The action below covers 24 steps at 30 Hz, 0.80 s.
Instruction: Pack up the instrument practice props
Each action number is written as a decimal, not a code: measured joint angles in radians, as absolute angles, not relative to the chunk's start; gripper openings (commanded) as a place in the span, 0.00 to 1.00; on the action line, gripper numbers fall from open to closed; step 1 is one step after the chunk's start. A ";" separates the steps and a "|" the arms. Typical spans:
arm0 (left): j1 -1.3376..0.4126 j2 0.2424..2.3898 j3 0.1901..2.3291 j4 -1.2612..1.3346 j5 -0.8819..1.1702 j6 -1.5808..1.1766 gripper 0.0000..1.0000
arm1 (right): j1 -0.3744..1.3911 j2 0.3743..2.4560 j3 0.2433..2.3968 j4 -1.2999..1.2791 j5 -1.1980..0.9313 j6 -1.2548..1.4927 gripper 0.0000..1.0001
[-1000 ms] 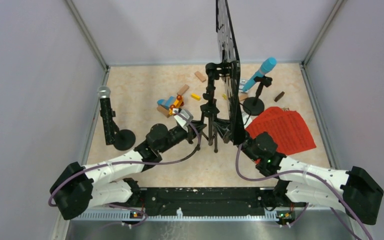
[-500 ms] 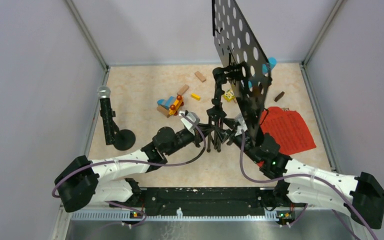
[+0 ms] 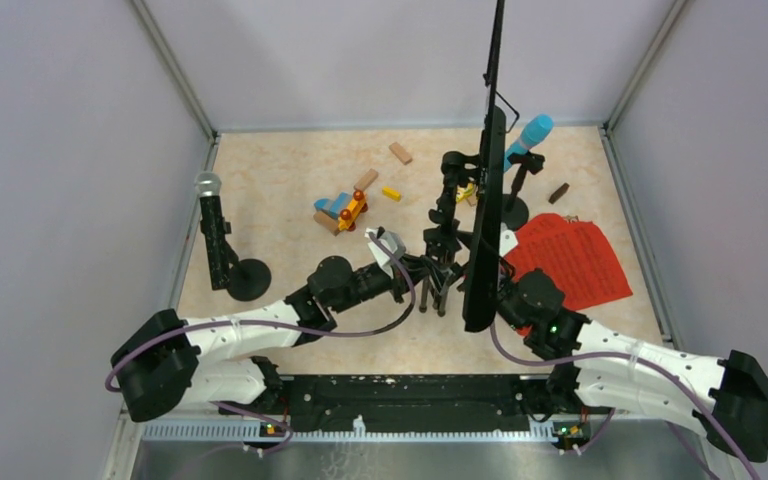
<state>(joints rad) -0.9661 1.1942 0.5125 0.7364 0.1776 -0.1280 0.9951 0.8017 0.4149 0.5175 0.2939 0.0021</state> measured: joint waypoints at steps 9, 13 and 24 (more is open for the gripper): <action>-0.962 1.208 0.513 0.753 0.163 -0.134 0.04 | 1.003 0.915 0.438 0.633 0.368 -0.016 0.81; -0.954 1.216 0.516 0.755 0.149 -0.136 0.05 | 1.007 0.963 0.446 0.690 0.410 -0.036 0.81; -0.949 1.239 0.534 0.757 0.118 -0.125 0.40 | 1.024 1.025 0.448 0.781 0.429 -0.078 0.15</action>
<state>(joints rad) -0.9489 1.2388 0.5343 0.7570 0.1181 -0.1249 1.0237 1.0252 0.4484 0.7815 0.4290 -0.0784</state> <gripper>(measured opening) 0.195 0.469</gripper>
